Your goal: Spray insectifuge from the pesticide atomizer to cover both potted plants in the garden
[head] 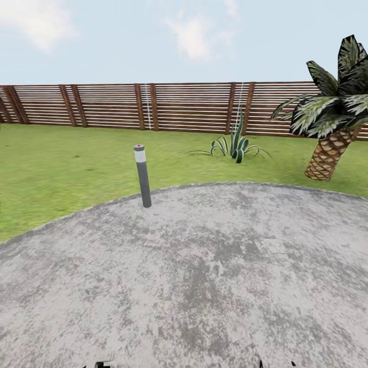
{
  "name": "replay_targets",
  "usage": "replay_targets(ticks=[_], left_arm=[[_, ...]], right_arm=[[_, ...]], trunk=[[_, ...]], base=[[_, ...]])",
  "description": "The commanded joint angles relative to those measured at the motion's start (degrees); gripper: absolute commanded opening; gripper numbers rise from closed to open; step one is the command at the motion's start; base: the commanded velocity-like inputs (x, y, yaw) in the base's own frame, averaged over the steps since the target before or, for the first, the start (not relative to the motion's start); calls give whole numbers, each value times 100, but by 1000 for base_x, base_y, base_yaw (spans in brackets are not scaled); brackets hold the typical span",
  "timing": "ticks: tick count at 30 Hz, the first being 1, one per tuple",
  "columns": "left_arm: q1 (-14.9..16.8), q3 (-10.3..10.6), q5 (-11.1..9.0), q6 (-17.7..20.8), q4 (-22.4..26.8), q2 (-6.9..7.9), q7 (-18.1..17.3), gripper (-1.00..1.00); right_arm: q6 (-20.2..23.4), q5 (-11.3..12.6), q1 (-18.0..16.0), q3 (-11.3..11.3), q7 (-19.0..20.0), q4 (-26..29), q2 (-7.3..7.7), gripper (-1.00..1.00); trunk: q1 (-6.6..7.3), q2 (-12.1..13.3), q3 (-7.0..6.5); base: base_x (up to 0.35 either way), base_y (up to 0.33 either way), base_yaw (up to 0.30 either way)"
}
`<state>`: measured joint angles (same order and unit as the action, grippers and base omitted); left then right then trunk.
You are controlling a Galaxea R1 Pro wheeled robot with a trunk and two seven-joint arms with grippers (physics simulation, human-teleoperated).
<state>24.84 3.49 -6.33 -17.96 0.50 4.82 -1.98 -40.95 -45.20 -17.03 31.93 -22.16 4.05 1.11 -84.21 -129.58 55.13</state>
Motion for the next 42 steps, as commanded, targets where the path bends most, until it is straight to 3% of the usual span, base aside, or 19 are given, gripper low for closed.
replay_targets(ticks=[1,15,42], left_arm=[[4,37,-61,-18,-6,1,-21,-100],[4,34,-64,-16,-6,1,-21,-100],[4,37,-79,-20,-6,1,-21,-100]], right_arm=[[-10,-60,-5,24,-43,-9,2,100],[-10,-62,-4,15,-43,-10,3,100],[-10,-68,-5,15,-43,-18,3,100]], trunk=[[0,-2,5],[0,-2,5],[0,-2,5]], base=[[87,0,13],[249,0,11],[340,0,253]])
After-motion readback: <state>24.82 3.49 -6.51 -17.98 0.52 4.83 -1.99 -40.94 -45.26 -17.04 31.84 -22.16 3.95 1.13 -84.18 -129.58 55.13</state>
